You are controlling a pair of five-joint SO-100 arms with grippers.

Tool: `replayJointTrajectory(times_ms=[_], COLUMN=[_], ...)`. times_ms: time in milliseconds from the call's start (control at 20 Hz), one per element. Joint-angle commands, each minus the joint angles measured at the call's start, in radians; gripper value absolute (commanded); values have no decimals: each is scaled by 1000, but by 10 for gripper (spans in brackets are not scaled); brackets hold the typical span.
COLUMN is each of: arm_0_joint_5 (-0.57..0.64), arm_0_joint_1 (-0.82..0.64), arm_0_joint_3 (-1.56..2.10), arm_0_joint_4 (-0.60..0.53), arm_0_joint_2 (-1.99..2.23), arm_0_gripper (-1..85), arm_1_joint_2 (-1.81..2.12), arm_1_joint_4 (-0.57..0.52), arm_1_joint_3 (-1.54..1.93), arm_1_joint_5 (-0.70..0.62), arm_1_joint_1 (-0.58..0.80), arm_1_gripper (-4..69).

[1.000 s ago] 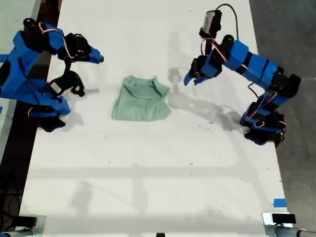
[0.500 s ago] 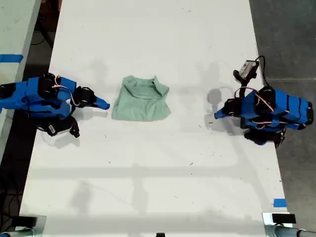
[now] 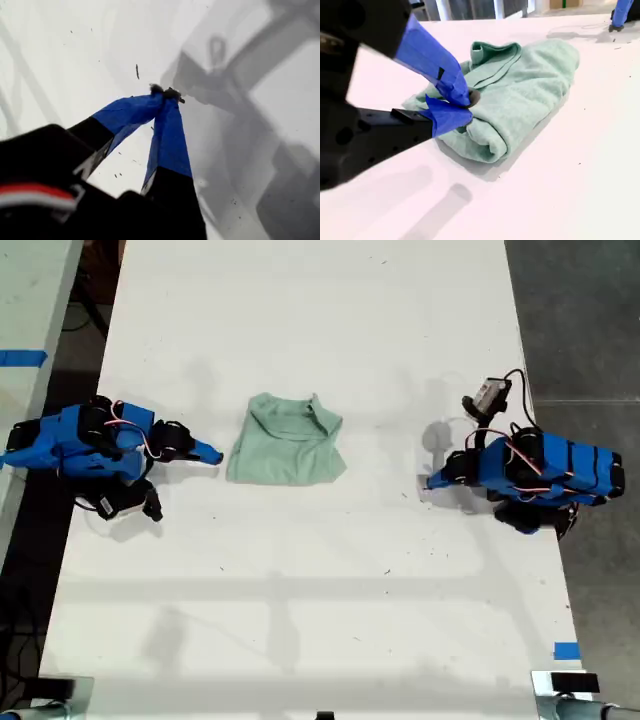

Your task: Fold t shirt

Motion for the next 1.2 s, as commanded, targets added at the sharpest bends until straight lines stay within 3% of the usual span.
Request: replayJointTrajectory(times_ms=[0,150,1150], arm_0_joint_5=[-18,-17,-18], arm_0_joint_1=[35,37,31], arm_0_joint_3=[-3,-5,-5], arm_0_joint_4=[2,2,2], arm_0_joint_2=[6,6,8], arm_0_gripper=[1,35,37], arm_1_joint_2=[5,5,5], arm_1_joint_4=[-31,-32,-32], arm_1_joint_3=[29,29,31], arm_1_joint_5=[-61,-77,-81], arm_1_joint_1=[-9,-100,-92], arm_1_gripper=[118,124,125])
